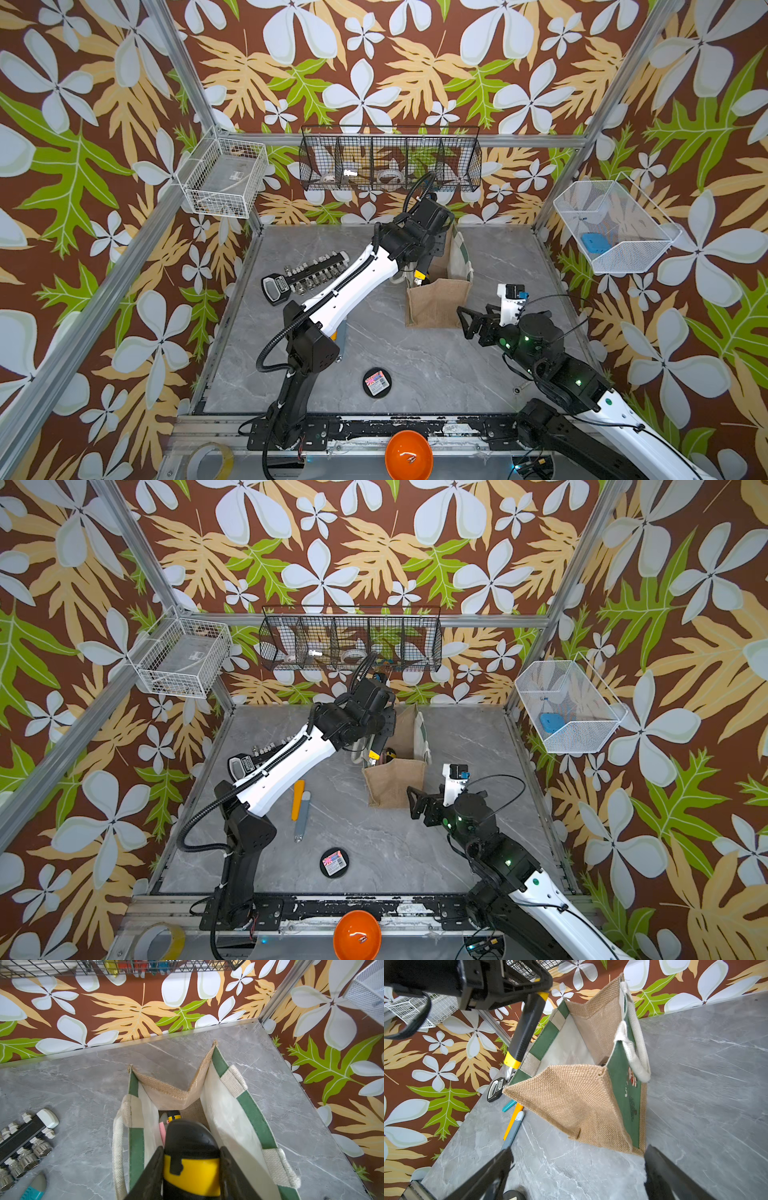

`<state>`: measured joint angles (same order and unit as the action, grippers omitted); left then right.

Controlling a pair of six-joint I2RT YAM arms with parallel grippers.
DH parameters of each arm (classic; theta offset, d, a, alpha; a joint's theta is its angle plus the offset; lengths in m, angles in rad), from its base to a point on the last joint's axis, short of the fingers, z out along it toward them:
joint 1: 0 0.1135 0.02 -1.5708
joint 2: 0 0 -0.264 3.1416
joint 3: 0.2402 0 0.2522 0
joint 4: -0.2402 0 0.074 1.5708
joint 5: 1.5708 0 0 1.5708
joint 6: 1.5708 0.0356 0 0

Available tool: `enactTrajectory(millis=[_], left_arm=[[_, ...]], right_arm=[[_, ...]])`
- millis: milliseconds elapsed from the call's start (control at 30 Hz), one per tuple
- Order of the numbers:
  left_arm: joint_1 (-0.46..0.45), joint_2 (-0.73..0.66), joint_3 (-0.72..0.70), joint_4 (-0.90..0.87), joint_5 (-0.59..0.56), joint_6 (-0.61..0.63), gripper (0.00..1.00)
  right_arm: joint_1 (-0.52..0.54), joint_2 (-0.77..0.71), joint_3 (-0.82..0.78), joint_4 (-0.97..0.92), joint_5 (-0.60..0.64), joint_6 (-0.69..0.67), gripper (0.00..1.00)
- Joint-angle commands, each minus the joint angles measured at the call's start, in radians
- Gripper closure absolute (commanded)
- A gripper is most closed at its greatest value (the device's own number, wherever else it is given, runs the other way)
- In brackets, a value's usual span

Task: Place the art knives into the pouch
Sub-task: Place the utility knife in the pouch.

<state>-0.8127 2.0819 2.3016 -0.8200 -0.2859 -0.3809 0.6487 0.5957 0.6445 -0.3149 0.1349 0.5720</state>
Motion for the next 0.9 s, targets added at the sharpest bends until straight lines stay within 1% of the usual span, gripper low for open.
enactTrajectory(millis=[0,200,333,367,400,467,533,633,733,767,867], left_arm=[[0.000,0.026,-0.002,0.021,0.000,0.037,0.76],[0.000,0.073,-0.012,0.038,-0.007,0.048,0.76],[0.000,0.064,-0.081,0.068,0.016,0.046,0.71],[0.000,0.063,-0.095,0.073,0.024,0.045,0.67],[0.000,0.063,-0.099,0.070,0.029,0.045,0.60],[0.000,0.062,-0.103,0.059,0.031,0.041,0.45],[0.000,0.049,-0.108,0.056,0.033,0.038,0.35],[0.000,0.004,-0.142,0.082,0.040,0.037,0.24],[0.000,-0.052,-0.180,0.101,0.048,0.044,0.03],[0.000,-0.070,-0.191,0.104,0.046,0.046,0.00],[0.000,-0.130,-0.237,0.124,0.036,0.045,0.00]], right_arm=[[0.002,0.001,-0.001,0.008,0.008,0.004,0.02],[0.001,0.003,-0.012,0.008,-0.016,0.028,0.02],[0.002,0.004,-0.017,0.008,-0.022,0.032,0.02],[0.002,0.005,-0.015,0.007,-0.020,0.030,0.02],[0.002,0.007,-0.014,0.004,-0.020,0.031,0.02],[0.001,0.013,-0.010,0.001,-0.024,0.032,0.02],[0.002,0.016,-0.012,0.004,-0.031,0.036,0.02],[0.002,0.021,-0.017,0.008,-0.041,0.039,0.02],[0.001,0.029,-0.015,0.000,-0.049,0.044,0.01],[0.001,0.031,-0.012,-0.005,-0.048,0.046,0.02],[0.002,0.035,-0.006,-0.014,-0.053,0.046,0.01]])
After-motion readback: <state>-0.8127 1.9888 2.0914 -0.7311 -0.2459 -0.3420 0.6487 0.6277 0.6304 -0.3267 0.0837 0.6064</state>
